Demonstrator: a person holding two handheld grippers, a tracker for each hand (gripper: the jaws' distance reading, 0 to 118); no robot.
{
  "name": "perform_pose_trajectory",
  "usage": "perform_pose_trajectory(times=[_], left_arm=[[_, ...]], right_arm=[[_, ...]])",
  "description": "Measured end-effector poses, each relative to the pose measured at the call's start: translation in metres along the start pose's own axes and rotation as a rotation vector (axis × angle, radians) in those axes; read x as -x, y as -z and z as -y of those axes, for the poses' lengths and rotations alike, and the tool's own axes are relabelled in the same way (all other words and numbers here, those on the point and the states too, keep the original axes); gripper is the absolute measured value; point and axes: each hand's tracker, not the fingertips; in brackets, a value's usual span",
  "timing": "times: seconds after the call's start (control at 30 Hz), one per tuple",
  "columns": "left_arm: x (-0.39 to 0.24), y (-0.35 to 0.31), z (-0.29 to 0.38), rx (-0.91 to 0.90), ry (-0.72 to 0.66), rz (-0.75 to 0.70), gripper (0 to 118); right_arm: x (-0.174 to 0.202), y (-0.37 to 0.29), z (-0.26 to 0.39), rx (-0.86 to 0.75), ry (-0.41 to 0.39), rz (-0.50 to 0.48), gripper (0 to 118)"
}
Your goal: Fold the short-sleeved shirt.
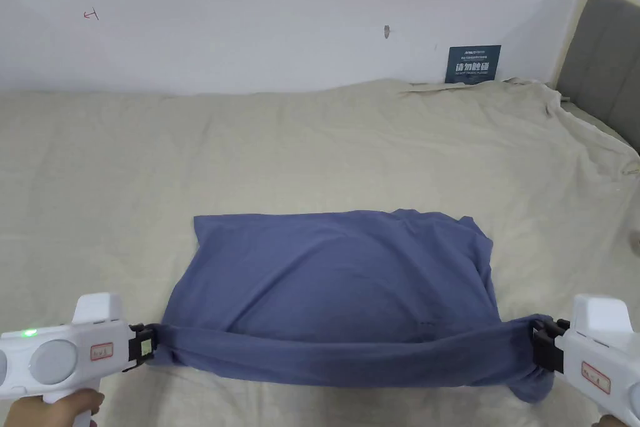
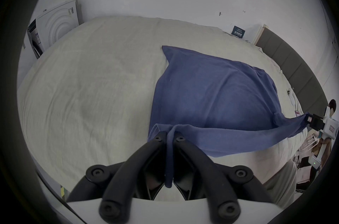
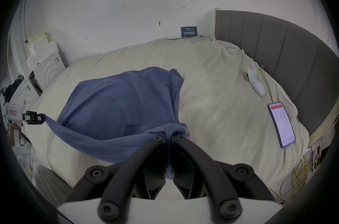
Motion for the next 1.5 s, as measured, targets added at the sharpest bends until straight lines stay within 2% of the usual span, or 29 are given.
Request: perform_pose_trajectory(times=[0.37,0.57,0.73,0.8,0.87,0.9,0.93,0.97,1.0,1.03,1.23,1.5], left_arm=[[-0.014,0.088,-0.052,0.077,0.077,-0.073,3],[-0.014,0.132,-0.048,0.154,0.076,-0.118,3],[-0.020,0.130,-0.047,0.146,0.067,-0.149,7],[-0.023,0.125,-0.049,0.157,0.093,-0.155,18],[-0.027,0.120,-0.052,0.162,0.126,-0.156,39],[-0.031,0.114,-0.052,0.155,0.134,-0.168,55],[-0.032,0.109,-0.054,0.143,0.135,-0.173,79],[-0.032,0.103,-0.055,0.124,0.134,-0.171,95],[-0.033,0.096,-0.057,0.097,0.129,-0.160,107],[-0.034,0.088,-0.058,0.074,0.121,-0.155,114],[-0.043,0.027,-0.060,-0.069,0.151,-0.119,114],[-0.046,-0.053,-0.034,-0.253,0.129,-0.084,113]], right_arm=[[0.003,0.101,-0.039,0.107,0.017,0.041,2],[-0.005,0.158,-0.026,0.201,0.018,0.081,2],[-0.009,0.178,-0.007,0.225,0.030,0.102,3],[-0.006,0.175,-0.012,0.220,0.020,0.112,5],[-0.007,0.172,-0.015,0.219,-0.006,0.115,17],[-0.007,0.168,-0.018,0.211,-0.014,0.106,31],[-0.007,0.161,-0.022,0.189,-0.014,0.087,56],[-0.002,0.147,-0.026,0.171,-0.010,0.079,74],[-0.001,0.139,-0.030,0.149,-0.003,0.072,86],[0.000,0.128,-0.035,0.116,0.002,0.061,94],[0.022,0.035,-0.055,-0.056,-0.010,0.015,94],[0.034,-0.065,-0.047,-0.240,-0.002,-0.027,94]])
